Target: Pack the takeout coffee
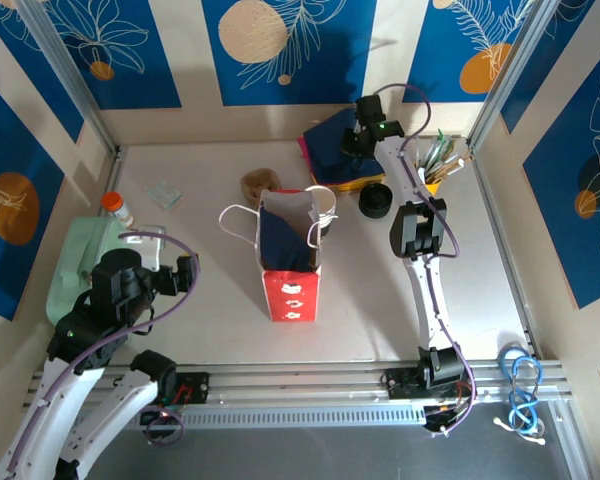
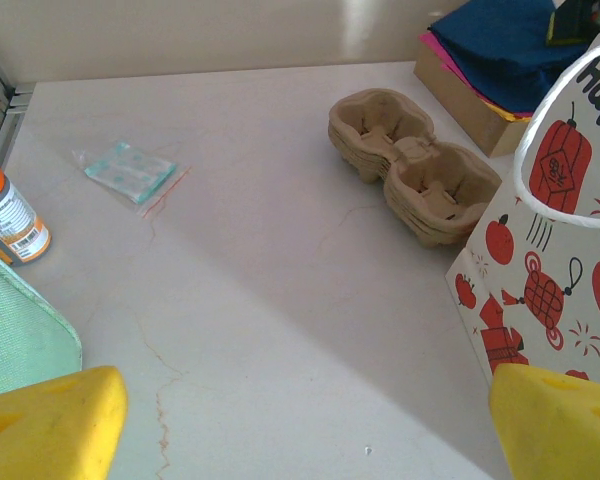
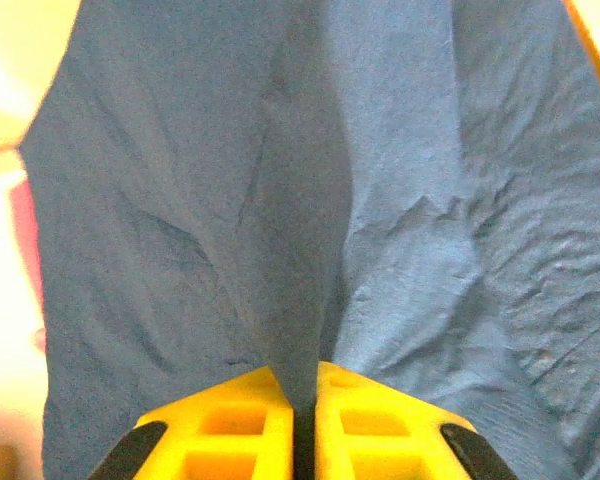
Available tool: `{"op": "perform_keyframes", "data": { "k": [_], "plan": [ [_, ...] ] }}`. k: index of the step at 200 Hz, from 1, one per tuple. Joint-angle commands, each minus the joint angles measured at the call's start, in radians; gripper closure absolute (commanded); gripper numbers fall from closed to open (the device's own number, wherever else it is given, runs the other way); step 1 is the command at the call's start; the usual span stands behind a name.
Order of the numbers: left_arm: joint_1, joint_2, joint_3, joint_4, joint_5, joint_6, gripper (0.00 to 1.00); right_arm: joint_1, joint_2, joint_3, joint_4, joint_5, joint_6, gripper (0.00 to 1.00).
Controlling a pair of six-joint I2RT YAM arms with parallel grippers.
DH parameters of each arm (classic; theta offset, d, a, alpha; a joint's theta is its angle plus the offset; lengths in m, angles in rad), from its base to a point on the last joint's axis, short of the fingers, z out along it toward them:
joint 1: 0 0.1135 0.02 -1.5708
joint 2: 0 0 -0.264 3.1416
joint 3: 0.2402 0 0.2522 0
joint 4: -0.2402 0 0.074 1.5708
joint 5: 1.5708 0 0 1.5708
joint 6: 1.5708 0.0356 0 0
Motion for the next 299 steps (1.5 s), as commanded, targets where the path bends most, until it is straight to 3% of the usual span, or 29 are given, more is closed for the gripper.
{"op": "perform_keyframes", "data": {
  "k": [1, 49, 115, 149, 172, 197, 227, 299],
  "plan": [
    [0.008, -0.01, -0.005, 0.001, -0.008, 0.013, 0.07, -0.008, -0.105, 0.043, -0.01, -0.034, 0.012, 0.92],
    [0.008, -0.017, -0.005, 0.002, -0.005, 0.012, 0.07, -0.023, -0.231, 0.042, -0.095, -0.09, 0.056, 0.99],
    [0.008, -0.022, -0.003, 0.024, 0.072, -0.021, 0.06, -0.029, -0.498, -0.036, -0.284, -0.328, 0.222, 0.99],
    [0.008, 0.005, 0.068, 0.057, 0.266, -0.088, 0.05, -0.053, -0.618, -0.104, -0.359, -0.606, 0.322, 0.99],
    [0.008, 0.011, 0.095, 0.088, 0.33, -0.107, 0.05, -0.031, -0.749, -0.296, -0.215, -0.828, 0.422, 0.98],
    [0.008, 0.016, 0.096, 0.124, 0.366, -0.117, 0.05, 0.03, -0.856, -0.424, -0.102, -0.906, 0.505, 0.98],
    [0.008, 0.034, 0.088, 0.146, 0.389, -0.13, 0.05, 0.142, -0.923, -0.505, -0.101, -0.918, 0.528, 0.98],
    [0.008, 0.046, 0.062, 0.192, 0.386, -0.134, 0.05, 0.427, -1.102, -0.816, -0.031, -0.538, 0.546, 1.0]
  ]
}}
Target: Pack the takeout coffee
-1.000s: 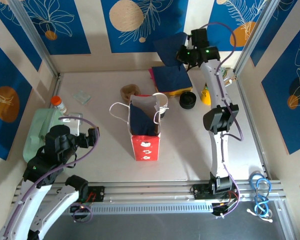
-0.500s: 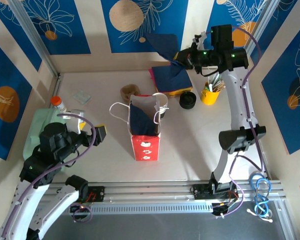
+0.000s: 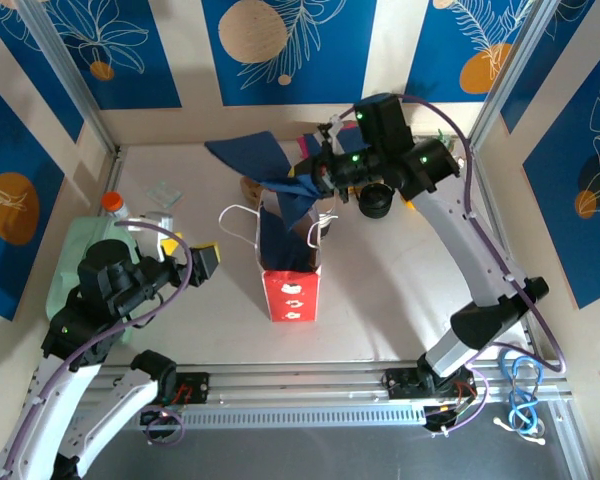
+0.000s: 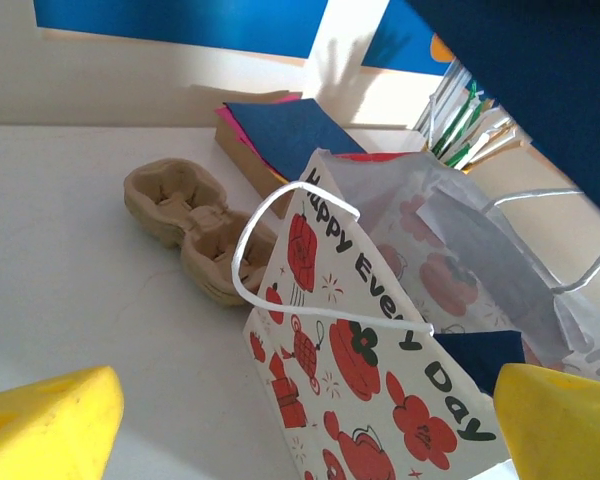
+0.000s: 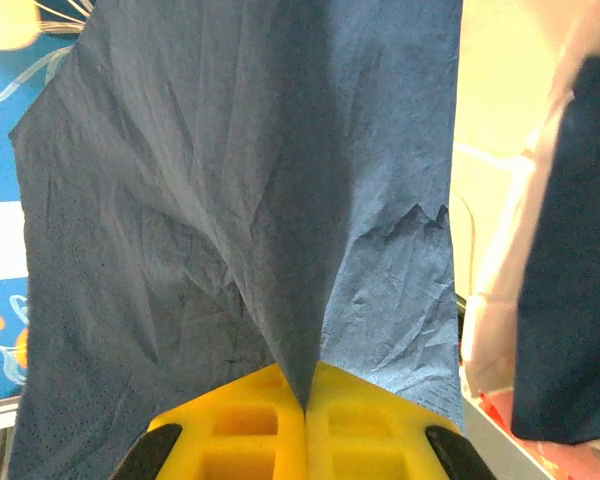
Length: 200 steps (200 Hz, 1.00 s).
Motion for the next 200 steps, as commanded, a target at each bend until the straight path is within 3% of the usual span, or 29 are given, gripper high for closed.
{"op": "perform_keyframes", "data": {
  "k": [1, 35, 85, 149, 200],
  "plan": [
    [0.008, 0.003, -0.011, 0.037, 0.017, -0.009, 0.05, 0.051, -0.048, -0.07, 0.031, 0.146, 0.021, 1.0],
    [0.008, 0.001, -0.02, 0.036, 0.015, -0.01, 0.05, 0.112, -0.059, -0.122, -0.022, 0.281, -0.004, 1.0],
    [0.008, -0.006, -0.033, 0.036, 0.004, -0.01, 0.05, 0.2, 0.02, -0.051, -0.266, 0.52, -0.1, 0.99],
    [0.007, 0.002, -0.038, 0.039, -0.003, -0.012, 0.05, 0.274, 0.179, 0.105, -0.542, 0.703, -0.162, 0.99],
    [0.008, 0.0, -0.05, 0.03, -0.013, -0.009, 0.05, 0.313, 0.283, 0.185, -0.66, 0.767, -0.166, 0.99]
  ]
}}
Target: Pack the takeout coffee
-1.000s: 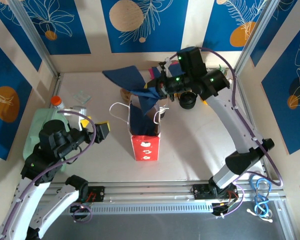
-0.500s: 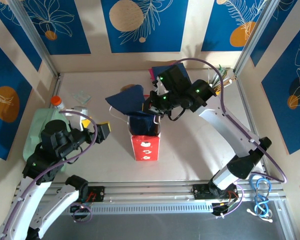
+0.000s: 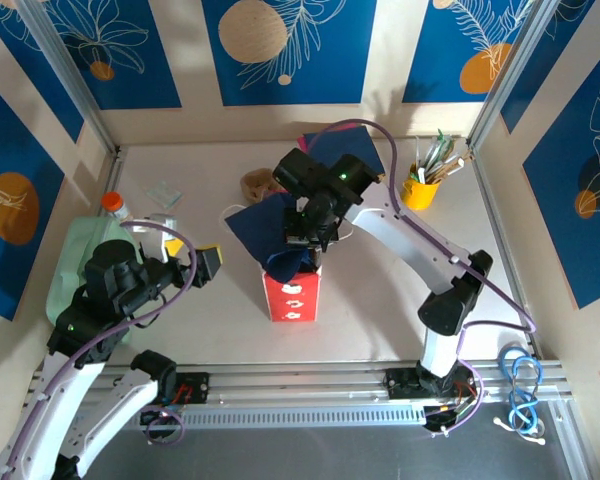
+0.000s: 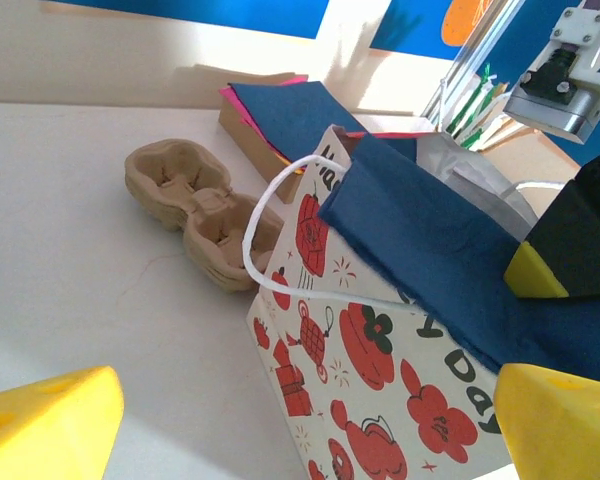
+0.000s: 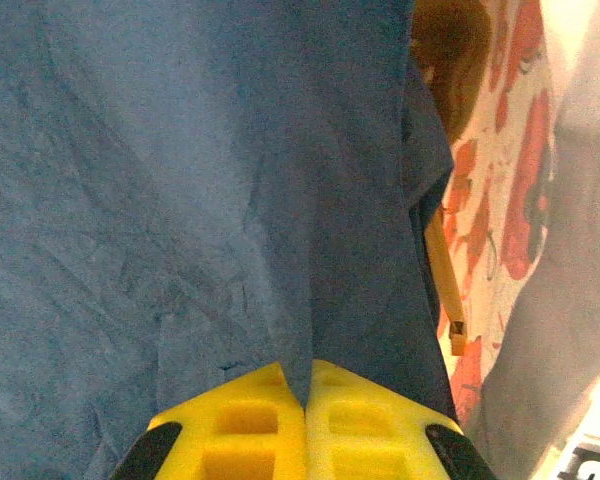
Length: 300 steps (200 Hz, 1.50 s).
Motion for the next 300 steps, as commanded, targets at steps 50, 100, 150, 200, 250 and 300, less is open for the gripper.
{"op": "perform_keyframes", "data": {
  "k": [50, 100, 150, 200, 250, 300],
  "plan": [
    [0.008, -0.005, -0.016, 0.019, -0.027, 0.003, 0.05, 0.049, 0.16, 0.144, -0.24, 0.102, -0.02, 0.99],
    [0.007, 0.0, -0.02, 0.025, -0.013, 0.008, 0.05, 0.063, 0.229, 0.19, -0.294, 0.136, -0.009, 0.98],
    [0.008, -0.002, -0.02, 0.024, -0.019, 0.017, 0.04, 0.07, 0.254, 0.167, -0.278, 0.154, -0.009, 0.96],
    [0.008, -0.002, -0.024, 0.029, -0.019, 0.016, 0.04, 0.081, 0.265, 0.123, -0.228, 0.147, -0.02, 0.95],
    [0.008, -0.005, -0.037, 0.028, -0.021, 0.015, 0.04, 0.088, 0.299, 0.126, -0.248, 0.156, -0.027, 0.95],
    [0.008, -0.008, -0.046, 0.028, -0.022, 0.012, 0.04, 0.089, 0.283, 0.173, -0.257, 0.154, -0.027, 0.78]
  ]
}}
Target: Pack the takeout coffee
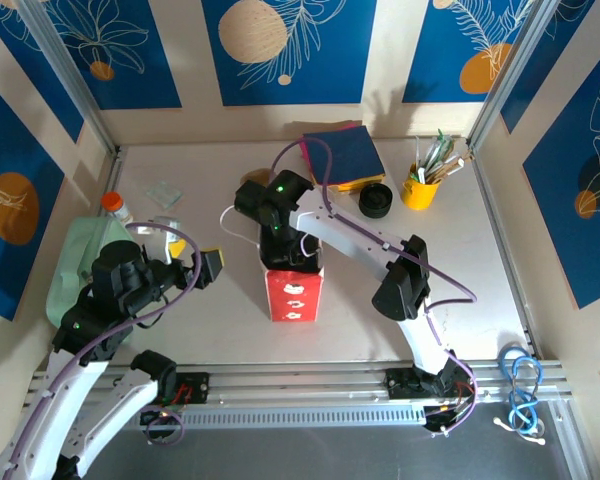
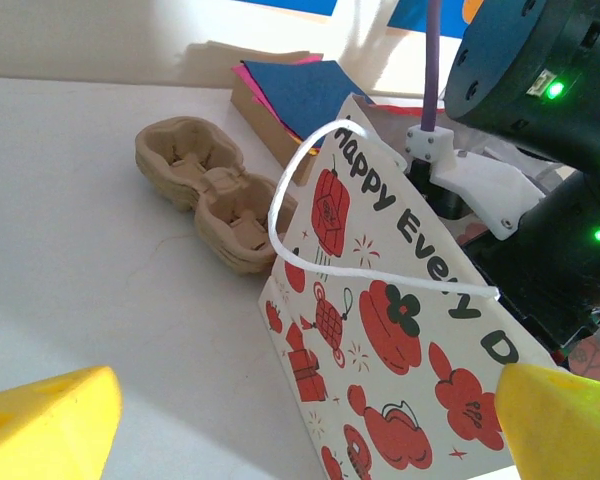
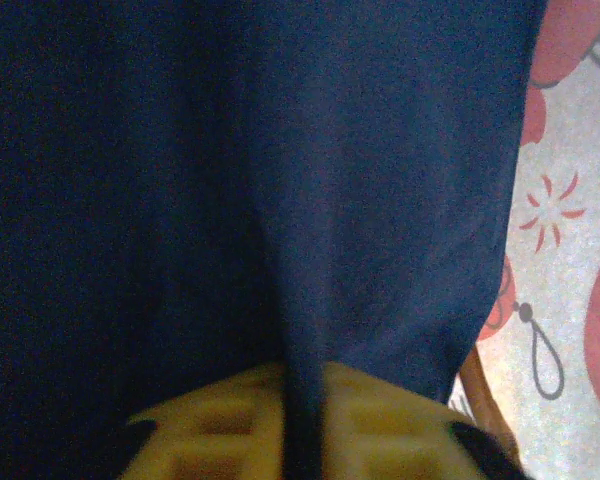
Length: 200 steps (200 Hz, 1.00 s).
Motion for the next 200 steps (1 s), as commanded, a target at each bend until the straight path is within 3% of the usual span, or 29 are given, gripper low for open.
{"op": "perform_keyframes", "data": {
  "k": [1, 59, 122, 200],
  "plan": [
    [0.008, -0.007, -0.007, 0.028, -0.007, 0.011, 0.04, 0.008, -0.009, 0.044, -0.1, 0.01, 0.0, 0.77],
    [0.008, -0.002, -0.007, 0.036, -0.009, 0.006, 0.04, 0.005, -0.036, 0.187, -0.153, 0.033, -0.019, 0.66],
    [0.008, -0.002, -0.008, 0.042, -0.01, -0.002, 0.04, -0.018, -0.114, 0.197, -0.105, 0.033, -0.035, 0.63],
    [0.008, 0.013, 0.014, 0.048, -0.119, -0.029, 0.04, -0.126, -0.374, 0.065, 0.282, -0.257, -0.126, 0.62]
  ]
}}
